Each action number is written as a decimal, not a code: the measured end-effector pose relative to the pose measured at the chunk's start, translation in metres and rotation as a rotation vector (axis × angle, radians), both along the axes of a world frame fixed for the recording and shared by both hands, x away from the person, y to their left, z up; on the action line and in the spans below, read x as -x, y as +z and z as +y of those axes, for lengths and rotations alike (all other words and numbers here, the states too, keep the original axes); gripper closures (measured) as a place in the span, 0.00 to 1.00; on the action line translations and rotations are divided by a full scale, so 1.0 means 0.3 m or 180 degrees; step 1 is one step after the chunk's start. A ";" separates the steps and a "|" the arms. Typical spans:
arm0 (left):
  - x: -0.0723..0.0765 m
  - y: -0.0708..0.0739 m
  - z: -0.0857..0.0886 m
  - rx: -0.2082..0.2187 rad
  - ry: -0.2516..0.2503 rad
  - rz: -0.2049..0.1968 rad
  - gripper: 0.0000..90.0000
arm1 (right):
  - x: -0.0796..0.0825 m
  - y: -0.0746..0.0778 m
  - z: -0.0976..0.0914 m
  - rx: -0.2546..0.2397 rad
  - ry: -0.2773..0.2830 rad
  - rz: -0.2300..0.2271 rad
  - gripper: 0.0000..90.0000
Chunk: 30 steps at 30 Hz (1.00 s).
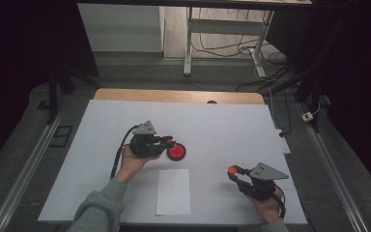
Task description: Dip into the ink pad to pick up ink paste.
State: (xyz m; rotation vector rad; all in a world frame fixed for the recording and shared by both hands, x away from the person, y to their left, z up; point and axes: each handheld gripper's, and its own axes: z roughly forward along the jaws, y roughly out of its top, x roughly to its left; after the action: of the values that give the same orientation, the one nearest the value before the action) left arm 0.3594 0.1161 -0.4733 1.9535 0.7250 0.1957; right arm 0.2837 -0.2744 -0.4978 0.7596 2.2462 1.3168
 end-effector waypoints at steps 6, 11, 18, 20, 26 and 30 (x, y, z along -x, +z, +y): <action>-0.025 -0.030 -0.016 -0.0083 0.0013 0.0041 0.81 | 0.003 0.003 0.000 0.0014 -0.0012 -0.0021 0.72; -0.040 -0.052 -0.035 -0.0169 0.0002 0.0030 0.81 | 0.005 0.003 -0.005 -0.0001 -0.0027 -0.0006 0.72; -0.070 -0.093 -0.047 -0.0273 0.0033 0.0058 0.81 | 0.005 0.004 -0.004 0.0009 -0.0030 -0.0033 0.72; -0.073 -0.097 -0.050 -0.0290 0.0038 0.0049 0.81 | 0.005 0.004 -0.005 -0.0005 -0.0038 -0.0043 0.72; -0.080 -0.107 -0.058 -0.0314 0.0049 0.0052 0.81 | 0.004 0.002 -0.003 0.0011 -0.0027 -0.0033 0.72; -0.085 -0.118 -0.066 -0.0357 0.0043 0.0058 0.81 | 0.004 0.001 -0.003 -0.0002 -0.0040 -0.0027 0.72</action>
State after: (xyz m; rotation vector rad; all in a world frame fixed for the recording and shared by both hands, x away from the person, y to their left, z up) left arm 0.3849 0.0962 -0.5086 2.0595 0.7532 0.2315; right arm 0.2823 -0.2753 -0.4974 0.7657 2.2312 1.3126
